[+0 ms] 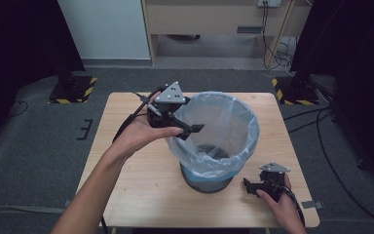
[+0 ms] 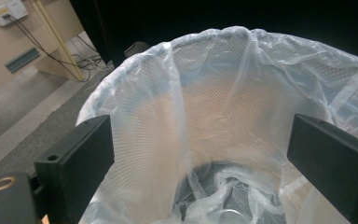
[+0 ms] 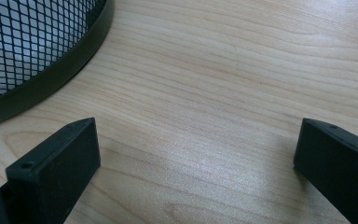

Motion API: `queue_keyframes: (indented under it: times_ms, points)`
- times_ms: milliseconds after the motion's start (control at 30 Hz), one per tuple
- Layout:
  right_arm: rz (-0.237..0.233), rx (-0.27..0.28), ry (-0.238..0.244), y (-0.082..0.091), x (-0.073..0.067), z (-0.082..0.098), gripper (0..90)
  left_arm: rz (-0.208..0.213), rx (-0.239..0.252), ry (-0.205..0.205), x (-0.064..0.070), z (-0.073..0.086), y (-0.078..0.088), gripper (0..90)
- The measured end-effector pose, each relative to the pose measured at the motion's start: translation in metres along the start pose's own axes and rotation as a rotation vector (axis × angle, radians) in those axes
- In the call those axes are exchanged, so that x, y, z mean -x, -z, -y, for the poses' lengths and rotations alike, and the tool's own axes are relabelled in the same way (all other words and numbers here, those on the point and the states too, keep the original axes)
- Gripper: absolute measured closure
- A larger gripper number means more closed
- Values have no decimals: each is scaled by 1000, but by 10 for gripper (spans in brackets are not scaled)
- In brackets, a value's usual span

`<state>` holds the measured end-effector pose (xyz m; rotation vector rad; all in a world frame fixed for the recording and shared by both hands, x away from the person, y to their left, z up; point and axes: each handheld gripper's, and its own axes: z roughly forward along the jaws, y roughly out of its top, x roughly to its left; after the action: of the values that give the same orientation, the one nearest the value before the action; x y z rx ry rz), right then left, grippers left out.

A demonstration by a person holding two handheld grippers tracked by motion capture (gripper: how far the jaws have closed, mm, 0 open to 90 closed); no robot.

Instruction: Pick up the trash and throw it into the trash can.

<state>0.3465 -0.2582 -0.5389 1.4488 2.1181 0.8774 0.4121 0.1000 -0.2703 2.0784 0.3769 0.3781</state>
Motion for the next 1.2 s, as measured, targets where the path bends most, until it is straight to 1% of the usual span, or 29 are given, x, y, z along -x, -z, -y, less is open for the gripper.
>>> queue_keyframes:
  times_ms: [67, 167, 267, 367, 433, 533, 567, 600, 633, 667, 700, 733, 800, 833, 867, 933, 1000, 1067, 1133, 1200]
  points:
    - [0, 0, 0, 0, 0, 0, 3, -24, -14, 16, -4, 2, 2, 63]
    - [0, 0, 0, 0, 0, 0, 3, -49, 10, 41, -10, 4, 11, 57]
    - [0, 0, 0, 0, 0, 0, 3, -73, 30, 66, -15, 5, 21, 52]
    - [0, 0, 0, 0, 0, 0, 3, -119, 27, 73, -18, 8, 32, 53]
    - [0, 0, 0, 0, 0, 0, 3, -141, 31, 94, -23, 13, 40, 51]
    - [0, 0, 0, 0, 0, 0, 3, -172, 36, 131, -32, 27, 48, 51]
    - [0, 0, 0, 0, 0, 0, 3, -212, 37, 145, -39, 39, 54, 50]
    - [0, 0, 0, 0, 0, 0, 3, -212, 37, 145, -39, 39, 54, 50]
    - [0, 0, 0, 0, 0, 0, 3, -227, 35, 157, -42, 46, 57, 50]
    - [0, 0, 0, 0, 0, 0, 3, -238, 38, 174, -46, 52, 60, 50]
    - [0, 0, 0, 0, 0, 0, 3, -263, 25, 196, -53, 66, 65, 50]
    - [0, 0, 0, 0, 0, 0, 3, -263, 25, 196, -53, 66, 65, 50]
    - [0, 0, 0, 0, 0, 0, 3, -277, 9, 217, -58, 78, 67, 50]
    - [0, 0, 0, 0, 0, 0, 3, -284, -6, 235, -61, 89, 68, 50]
    - [0, 0, 0, 0, 0, 0, 3, -284, -6, 235, -61, 89, 68, 51]
    - [0, 0, 0, 0, 0, 0, 3, -291, -38, 228, -61, 99, 66, 50]
    - [0, 0, 0, 0, 0, 0, 3, -279, -41, 246, -60, 111, 62, 49]
    - [0, 0, 0, 0, 0, 0, 3, -277, -49, 257, -59, 122, 57, 49]
    - [0, 0, 0, 0, 0, 0, 3, -274, -65, 268, -58, 132, 51, 49]
    - [0, 1, 2, 0, 0, 0, 3, -274, -90, 271, -56, 143, 44, 49]
